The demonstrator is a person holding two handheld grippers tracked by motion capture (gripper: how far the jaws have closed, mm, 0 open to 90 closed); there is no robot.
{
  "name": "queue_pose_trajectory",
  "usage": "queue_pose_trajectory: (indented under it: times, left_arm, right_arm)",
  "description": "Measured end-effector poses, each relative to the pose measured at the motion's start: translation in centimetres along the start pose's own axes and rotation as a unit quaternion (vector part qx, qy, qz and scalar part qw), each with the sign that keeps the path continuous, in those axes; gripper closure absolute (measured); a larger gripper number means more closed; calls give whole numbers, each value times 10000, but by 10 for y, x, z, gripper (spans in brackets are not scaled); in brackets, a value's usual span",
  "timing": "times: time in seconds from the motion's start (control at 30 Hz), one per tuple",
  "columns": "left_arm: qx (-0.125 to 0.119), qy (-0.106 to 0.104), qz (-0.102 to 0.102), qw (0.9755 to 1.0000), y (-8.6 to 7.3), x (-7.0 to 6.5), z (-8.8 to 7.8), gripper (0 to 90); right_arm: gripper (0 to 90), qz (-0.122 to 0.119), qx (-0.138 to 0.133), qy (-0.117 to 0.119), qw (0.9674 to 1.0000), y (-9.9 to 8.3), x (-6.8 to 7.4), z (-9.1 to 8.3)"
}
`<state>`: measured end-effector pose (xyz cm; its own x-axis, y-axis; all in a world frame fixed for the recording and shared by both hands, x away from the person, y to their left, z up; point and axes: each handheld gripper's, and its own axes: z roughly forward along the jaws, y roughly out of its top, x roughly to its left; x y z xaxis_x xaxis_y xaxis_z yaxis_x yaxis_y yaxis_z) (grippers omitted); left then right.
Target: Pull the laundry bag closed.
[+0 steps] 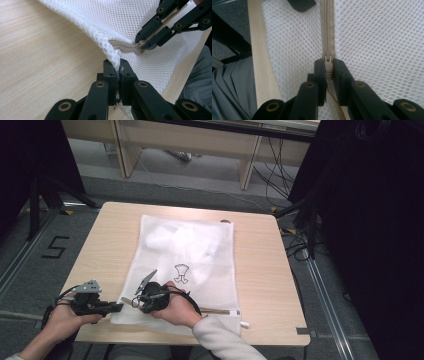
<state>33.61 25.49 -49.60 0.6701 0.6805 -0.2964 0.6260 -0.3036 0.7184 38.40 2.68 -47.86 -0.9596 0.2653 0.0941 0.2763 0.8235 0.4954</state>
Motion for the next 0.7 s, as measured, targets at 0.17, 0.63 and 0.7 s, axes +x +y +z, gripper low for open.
queue_pose_trajectory:
  times: [0.17, 0.63, 0.7]
  left_arm:
    - [-17, 8, -2, 10000, 0, 0, 0, 853]
    - [22, 50, 10, 10000, -1, 0, 0, 854]
    - [11, 61, 6, 10000, -1, 0, 0, 853]
  right_arm:
    - [823, -54, -67, 30, 10000, -2, -1, -2]
    - [823, 47, -77, 43, 10000, -10, -2, -5]
    - [823, 30, -83, 26, 10000, -10, -2, -6]
